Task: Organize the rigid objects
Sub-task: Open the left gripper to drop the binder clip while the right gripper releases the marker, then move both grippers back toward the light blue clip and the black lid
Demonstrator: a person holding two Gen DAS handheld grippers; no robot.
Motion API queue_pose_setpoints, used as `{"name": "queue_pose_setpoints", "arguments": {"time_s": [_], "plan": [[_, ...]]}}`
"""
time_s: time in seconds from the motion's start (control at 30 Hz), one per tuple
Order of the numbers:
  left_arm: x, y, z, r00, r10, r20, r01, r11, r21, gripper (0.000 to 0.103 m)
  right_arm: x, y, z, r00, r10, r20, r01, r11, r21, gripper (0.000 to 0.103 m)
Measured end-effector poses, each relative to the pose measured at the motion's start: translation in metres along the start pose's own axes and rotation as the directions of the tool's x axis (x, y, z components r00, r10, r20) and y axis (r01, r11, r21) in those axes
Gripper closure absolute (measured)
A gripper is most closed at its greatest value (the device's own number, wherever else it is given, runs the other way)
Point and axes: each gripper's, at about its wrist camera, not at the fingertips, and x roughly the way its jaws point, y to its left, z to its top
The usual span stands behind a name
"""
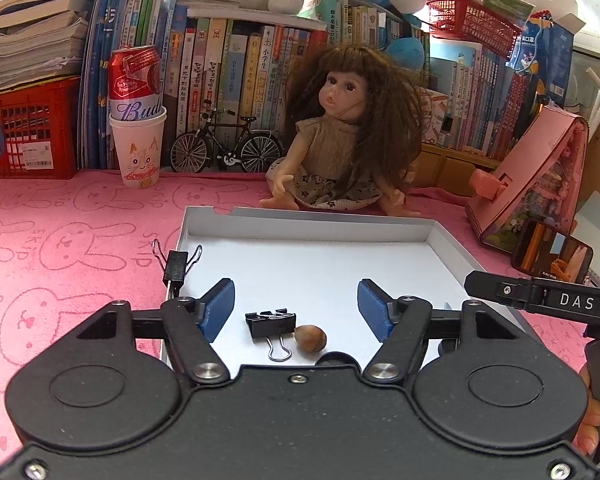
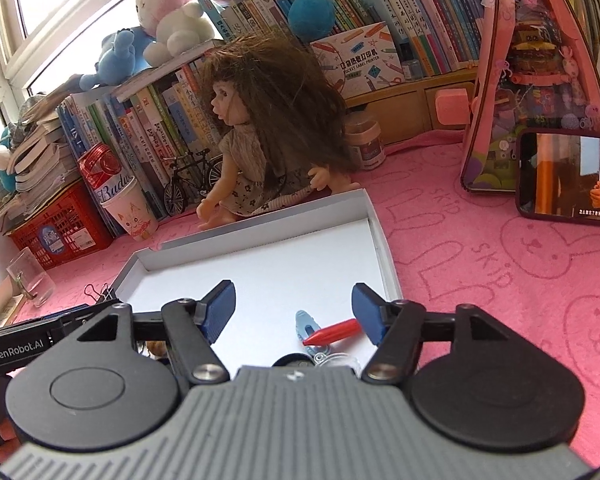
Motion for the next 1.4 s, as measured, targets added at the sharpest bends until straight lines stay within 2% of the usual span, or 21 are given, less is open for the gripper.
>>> {"name": "queue_pose_setpoints", "arguments": {"time_s": [0.1,0.33,0.63,0.8,1.1,1.4], "plan": [[-0.013,-0.005,-0.004,1.000,-0.021,0.019,0.021,1.000,0.011,0.031,-0.009,0.004,-0.003,1.000,0.011,0.014,-0.011,1.000,-0.029,0.018],[-0.044,-0.016,-0.015,0.996,-0.062,0.061,0.060,0.997,0.044,0.025,-0.032,0.009,-0.011,0.998,0.041,0.043,-0.038,0.997,-0.067,0.013],[-0.082,-0.021,-0.034,0.991,-0.104,0.079,0.098,0.993,0.072,0.024,-0.060,0.015,-0.027,0.995,0.065,0.072,-0.053,0.987,-0.155,0.007],[-0.099,-0.025,-0.047,0.989,-0.127,0.076,0.120,0.989,0.092,0.023,-0.075,0.023,-0.038,0.994,0.062,0.090,-0.039,0.972,-0.230,0.001],[-0.118,-0.029,-0.070,0.987,-0.145,0.065,0.137,0.985,0.106,0.023,-0.095,0.025,-0.057,0.993,0.076,0.087,-0.049,0.959,-0.280,0.000],[-0.125,-0.036,-0.099,0.987,-0.163,0.013,0.160,0.979,0.123,0.023,-0.107,0.023,-0.083,0.995,0.073,0.074,-0.044,0.941,-0.337,0.000]]}}
